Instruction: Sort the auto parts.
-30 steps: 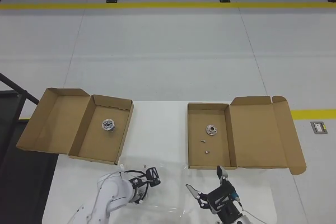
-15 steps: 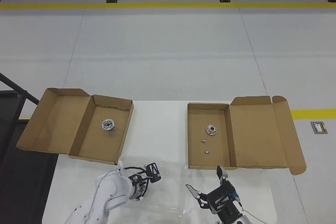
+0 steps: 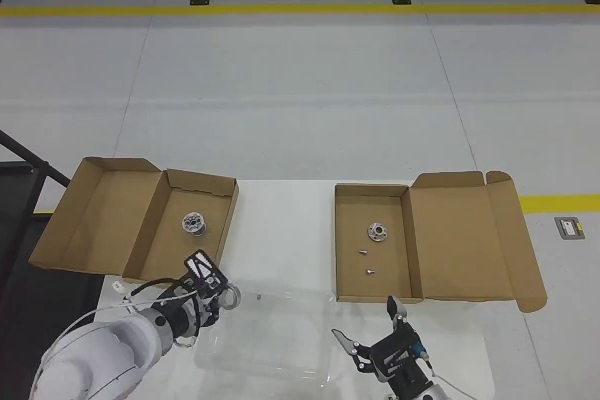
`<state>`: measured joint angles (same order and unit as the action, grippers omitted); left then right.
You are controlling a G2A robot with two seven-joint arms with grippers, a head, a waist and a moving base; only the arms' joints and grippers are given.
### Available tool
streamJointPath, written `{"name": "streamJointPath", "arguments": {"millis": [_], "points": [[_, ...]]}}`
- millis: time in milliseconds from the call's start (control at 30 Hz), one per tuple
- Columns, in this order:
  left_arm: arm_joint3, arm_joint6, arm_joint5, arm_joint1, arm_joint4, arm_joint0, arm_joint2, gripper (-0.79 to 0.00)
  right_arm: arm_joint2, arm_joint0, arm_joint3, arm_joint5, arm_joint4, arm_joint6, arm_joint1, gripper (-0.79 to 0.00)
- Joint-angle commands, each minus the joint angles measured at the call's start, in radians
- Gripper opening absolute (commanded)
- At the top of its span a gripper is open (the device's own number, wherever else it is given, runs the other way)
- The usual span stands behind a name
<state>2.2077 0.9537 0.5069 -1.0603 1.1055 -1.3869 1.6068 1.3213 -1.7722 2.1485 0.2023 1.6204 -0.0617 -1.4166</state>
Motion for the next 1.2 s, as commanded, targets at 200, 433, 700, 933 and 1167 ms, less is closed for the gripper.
{"name": "streamJointPath", "arguments": {"millis": [200, 433, 700, 933, 1167], "points": [[0.043, -0.080, -0.052, 0.003, -0.102, -0.084, 0.174, -0.785, 0.000, 0.000, 0.000, 0.000, 0.000, 0.000, 0.000, 0.000], [0.043, -0.080, -0.052, 0.003, -0.102, -0.084, 0.174, -0.785, 0.000, 0.000, 0.000, 0.000, 0.000, 0.000, 0.000, 0.000], [-0.056, -0.121, -0.200, 0.001, -0.007, -0.020, 0.157, -0.785, 0.000, 0.000, 0.000, 0.000, 0.000, 0.000, 0.000, 0.000], [-0.383, -0.025, -0.405, -0.003, 0.147, 0.247, 0.023, -0.785, 0.000, 0.000, 0.000, 0.000, 0.000, 0.000, 0.000, 0.000], [-0.731, 0.042, -0.494, -0.021, 0.328, 0.495, -0.162, -0.785, 0.000, 0.000, 0.000, 0.000, 0.000, 0.000, 0.000, 0.000]]}}
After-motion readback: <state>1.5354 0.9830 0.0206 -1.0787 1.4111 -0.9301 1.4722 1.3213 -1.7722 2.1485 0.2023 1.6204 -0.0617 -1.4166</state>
